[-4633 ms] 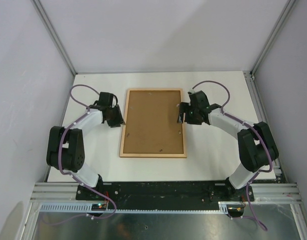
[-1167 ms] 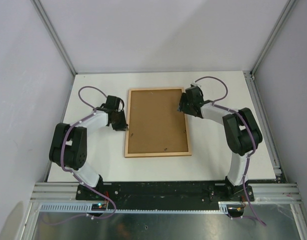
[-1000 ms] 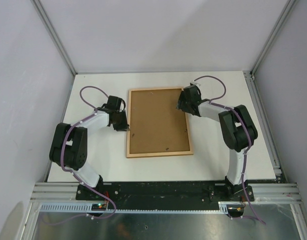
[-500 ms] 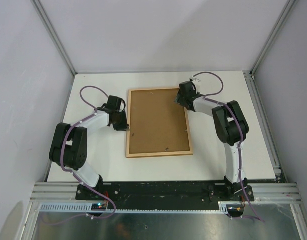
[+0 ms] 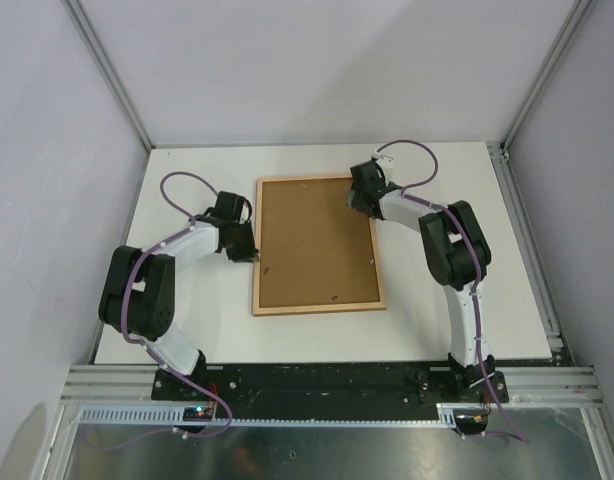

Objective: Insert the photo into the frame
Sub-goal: Press the fastener onto the backboard.

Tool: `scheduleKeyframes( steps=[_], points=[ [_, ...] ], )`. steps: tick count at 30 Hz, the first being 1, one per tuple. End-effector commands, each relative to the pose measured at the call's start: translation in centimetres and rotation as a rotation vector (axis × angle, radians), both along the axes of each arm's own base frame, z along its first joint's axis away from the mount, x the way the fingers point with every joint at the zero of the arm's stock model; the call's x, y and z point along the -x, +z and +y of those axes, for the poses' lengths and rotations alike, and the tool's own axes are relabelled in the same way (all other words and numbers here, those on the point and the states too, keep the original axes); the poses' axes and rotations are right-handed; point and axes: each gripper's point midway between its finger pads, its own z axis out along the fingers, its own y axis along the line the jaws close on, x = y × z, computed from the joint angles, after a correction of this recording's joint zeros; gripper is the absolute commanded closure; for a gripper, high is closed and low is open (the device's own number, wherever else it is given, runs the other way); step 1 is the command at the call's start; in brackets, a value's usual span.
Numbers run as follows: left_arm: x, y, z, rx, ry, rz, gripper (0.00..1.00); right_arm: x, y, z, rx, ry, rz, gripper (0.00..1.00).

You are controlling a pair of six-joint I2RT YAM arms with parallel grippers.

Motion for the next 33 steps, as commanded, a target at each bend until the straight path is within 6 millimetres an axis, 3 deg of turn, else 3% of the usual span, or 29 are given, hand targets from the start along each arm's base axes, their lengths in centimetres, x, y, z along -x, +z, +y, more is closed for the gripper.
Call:
scheduleKeyframes(
  steps=[1,16,33],
  points=[
    [2.3,-1.8,0.0,-0.036,-0.038,0.077,0.79,-0.3,-0.5,-0.2,0.075,0.009,0.032,0.35],
    [2.3,-1.7,-0.1,-0.037,-0.04,0.07,0.79,0.6,-1.0,-0.2,0.143,0.038,0.08,0.45],
    [2.4,-1.7,-0.1,-0.036,-0.04,0.071,0.79,1.7,-1.0,-0.5,0.07,0.073,0.103,0.93]
  ],
)
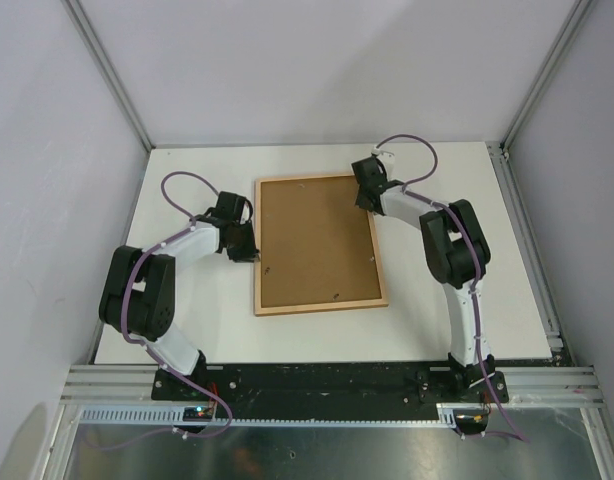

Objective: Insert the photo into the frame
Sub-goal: Press the fastener onto the backboard.

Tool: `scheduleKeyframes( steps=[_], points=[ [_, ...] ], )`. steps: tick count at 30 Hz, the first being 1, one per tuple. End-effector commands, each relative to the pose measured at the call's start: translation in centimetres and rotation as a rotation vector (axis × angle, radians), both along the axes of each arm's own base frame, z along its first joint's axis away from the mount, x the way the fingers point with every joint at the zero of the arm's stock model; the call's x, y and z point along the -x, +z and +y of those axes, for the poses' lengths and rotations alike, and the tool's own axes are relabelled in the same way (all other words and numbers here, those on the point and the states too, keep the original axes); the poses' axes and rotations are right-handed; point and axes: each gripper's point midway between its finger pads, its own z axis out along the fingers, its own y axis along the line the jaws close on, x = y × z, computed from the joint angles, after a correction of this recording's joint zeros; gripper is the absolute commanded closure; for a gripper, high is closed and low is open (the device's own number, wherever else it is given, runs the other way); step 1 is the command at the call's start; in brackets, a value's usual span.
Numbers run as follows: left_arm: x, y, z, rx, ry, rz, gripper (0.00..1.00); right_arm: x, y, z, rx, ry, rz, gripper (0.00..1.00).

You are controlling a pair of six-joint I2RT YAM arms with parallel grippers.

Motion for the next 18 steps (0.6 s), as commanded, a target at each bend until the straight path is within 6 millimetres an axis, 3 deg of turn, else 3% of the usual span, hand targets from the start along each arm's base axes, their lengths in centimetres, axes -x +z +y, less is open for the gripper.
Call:
scheduleKeyframes(
  steps=[1,11,18],
  points=[
    [2.4,-1.7,0.1,-0.034,-0.036,0.074,0.79,2.5,-1.3,0.5,-0.01,0.057,0.082,0.96],
    [2.3,-1.7,0.1,-0.034,-0.037,0.073,0.79,3.9,-1.8,0.8,-0.041,0.146,0.11,1.0],
    [2.1,-1.2,0.0,-0.028,-0.041,0.058,0.78,4.6,-1.7,-0.6,-0.024,0.167,0.117,1.0]
  ],
)
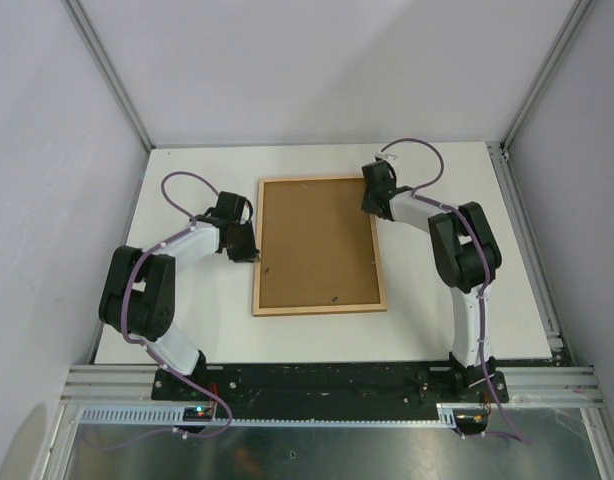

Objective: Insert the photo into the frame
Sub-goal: Press the fastener onto the backboard.

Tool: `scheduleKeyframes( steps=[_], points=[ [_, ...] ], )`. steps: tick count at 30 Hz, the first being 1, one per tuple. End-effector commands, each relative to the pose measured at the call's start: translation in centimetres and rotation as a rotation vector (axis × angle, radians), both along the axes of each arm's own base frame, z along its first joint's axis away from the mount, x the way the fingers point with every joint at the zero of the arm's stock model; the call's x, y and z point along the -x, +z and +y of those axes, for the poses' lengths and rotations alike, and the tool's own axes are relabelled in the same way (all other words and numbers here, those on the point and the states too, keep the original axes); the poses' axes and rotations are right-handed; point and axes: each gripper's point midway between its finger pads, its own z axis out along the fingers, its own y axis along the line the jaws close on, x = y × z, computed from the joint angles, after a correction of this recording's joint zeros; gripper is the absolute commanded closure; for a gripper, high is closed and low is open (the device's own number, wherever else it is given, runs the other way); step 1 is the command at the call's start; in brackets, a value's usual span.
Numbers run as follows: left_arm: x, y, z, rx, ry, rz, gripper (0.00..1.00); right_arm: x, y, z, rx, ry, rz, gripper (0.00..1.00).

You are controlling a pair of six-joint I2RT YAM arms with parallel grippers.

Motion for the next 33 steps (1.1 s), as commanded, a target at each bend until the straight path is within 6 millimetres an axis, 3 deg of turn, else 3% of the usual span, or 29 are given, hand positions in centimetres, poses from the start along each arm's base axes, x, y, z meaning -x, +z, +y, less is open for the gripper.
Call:
scheduleKeyframes(
  steps=[1,11,23,33],
  points=[
    [1.9,-0.9,-0.1,-0.022,-0.041,0.049,0.77,3.3,-1.5,-0.2,0.006,0.084,0.12,1.0],
    [1.4,1.8,-1.1,-0.055,-0.087,-0.032,0.63,3.1,-0.7,-0.7,-0.008,0.149,0.113,1.0],
    [2.6,1.1,-1.1,-0.187,-0.169,-0.02,0.5,2.8,-0.9,-0.8,-0.033,0.171,0.113,1.0],
    [2.4,0.0,-1.4,-0.214,-0.191,0.017,0.48,2.8,-0.8,-0.2,-0.068,0.191,0.115,1.0]
  ],
)
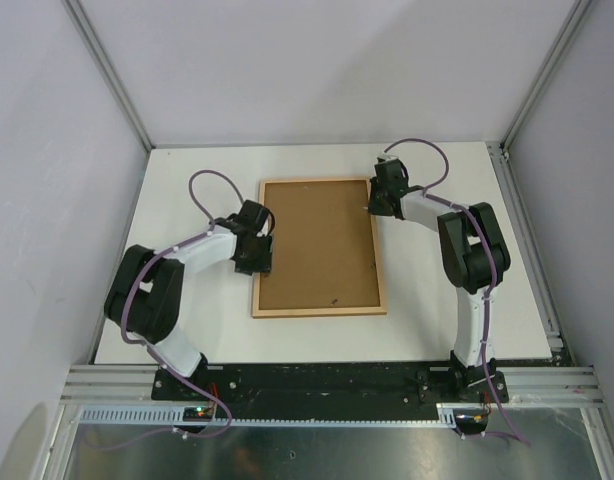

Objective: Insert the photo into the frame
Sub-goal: Press the fastener onto the backboard.

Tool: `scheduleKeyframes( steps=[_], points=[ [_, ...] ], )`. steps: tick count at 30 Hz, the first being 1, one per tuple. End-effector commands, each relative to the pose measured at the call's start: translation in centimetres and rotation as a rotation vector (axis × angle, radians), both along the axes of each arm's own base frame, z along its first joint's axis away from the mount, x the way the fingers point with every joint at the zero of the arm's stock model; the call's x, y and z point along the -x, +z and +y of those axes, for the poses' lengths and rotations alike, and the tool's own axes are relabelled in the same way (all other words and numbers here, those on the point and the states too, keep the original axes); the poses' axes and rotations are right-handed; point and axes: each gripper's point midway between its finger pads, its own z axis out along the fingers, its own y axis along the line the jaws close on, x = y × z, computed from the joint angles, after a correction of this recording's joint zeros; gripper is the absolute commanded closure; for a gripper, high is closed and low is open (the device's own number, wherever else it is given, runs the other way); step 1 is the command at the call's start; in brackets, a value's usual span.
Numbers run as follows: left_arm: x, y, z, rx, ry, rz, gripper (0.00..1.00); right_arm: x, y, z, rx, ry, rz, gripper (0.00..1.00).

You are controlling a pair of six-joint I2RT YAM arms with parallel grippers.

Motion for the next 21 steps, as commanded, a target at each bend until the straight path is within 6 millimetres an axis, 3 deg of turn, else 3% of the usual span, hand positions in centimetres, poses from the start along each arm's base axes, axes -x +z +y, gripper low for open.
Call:
scheduleKeyframes(
  steps=[1,9,17,21],
  points=[
    [-1.2,0.5,-0.3,-0.02,-0.024,-0.022,0.49,1.8,-0.9,0.5,-0.018,0.043,0.067,1.0],
    [-0.9,-0.5,0.1,-0.045,-0.02,0.002,0.52,1.7,0.8,1.0,-0.057,0.071,0.045,0.68],
    [-0.6,-1.1,0.4,-0.059,-0.014,0.017,0.57,2.1,2.9,1.9,-0.104,0.111,0.029,0.53],
    [-0.7,-1.1,0.4,-0.058,-0.014,0.017,0.6,3.0,3.0,1.8,-0.099,0.123,0.052,0.5]
  ],
)
